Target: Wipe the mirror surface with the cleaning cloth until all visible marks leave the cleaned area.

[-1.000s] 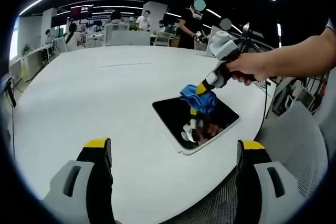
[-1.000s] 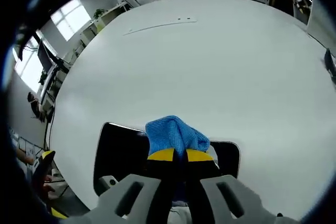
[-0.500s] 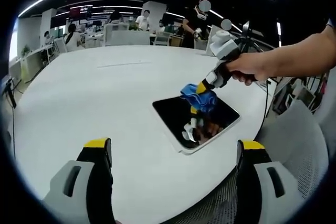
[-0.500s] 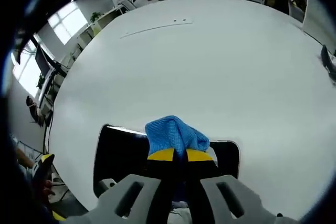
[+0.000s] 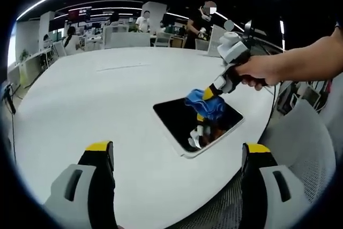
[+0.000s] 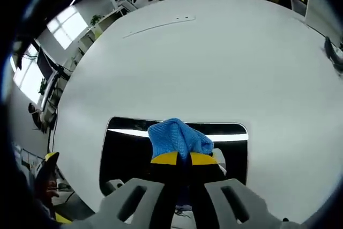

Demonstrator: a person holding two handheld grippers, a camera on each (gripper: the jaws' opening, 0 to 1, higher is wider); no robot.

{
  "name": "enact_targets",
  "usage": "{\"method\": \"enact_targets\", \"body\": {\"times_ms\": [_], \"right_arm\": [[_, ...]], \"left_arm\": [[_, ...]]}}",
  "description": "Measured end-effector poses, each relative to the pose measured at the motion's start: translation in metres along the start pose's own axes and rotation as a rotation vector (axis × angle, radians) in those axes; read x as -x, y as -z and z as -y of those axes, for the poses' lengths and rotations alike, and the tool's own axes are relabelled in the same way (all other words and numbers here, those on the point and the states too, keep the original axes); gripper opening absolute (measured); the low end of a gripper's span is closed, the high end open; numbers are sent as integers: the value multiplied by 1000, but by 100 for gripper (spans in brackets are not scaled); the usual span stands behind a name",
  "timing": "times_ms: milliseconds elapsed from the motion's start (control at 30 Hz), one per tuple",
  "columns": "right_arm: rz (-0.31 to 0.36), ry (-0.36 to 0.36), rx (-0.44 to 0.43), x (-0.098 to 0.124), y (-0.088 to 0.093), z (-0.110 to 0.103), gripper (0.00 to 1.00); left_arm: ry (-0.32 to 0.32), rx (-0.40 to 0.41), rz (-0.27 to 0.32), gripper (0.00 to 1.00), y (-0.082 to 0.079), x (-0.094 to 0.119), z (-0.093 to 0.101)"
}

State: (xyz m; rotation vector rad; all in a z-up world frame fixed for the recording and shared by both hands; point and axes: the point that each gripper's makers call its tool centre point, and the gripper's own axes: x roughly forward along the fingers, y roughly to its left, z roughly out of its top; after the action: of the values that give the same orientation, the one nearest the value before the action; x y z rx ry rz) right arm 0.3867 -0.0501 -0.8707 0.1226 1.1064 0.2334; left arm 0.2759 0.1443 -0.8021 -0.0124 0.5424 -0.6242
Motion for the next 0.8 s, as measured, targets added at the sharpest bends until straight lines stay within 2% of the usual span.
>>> {"method": "enact_targets", "body": {"times_ms": [800], "right_arm": [[11, -16, 1, 26, 45, -9, 0]], "left_arm": [[-2, -19, 6, 98, -1, 2, 1]]}}
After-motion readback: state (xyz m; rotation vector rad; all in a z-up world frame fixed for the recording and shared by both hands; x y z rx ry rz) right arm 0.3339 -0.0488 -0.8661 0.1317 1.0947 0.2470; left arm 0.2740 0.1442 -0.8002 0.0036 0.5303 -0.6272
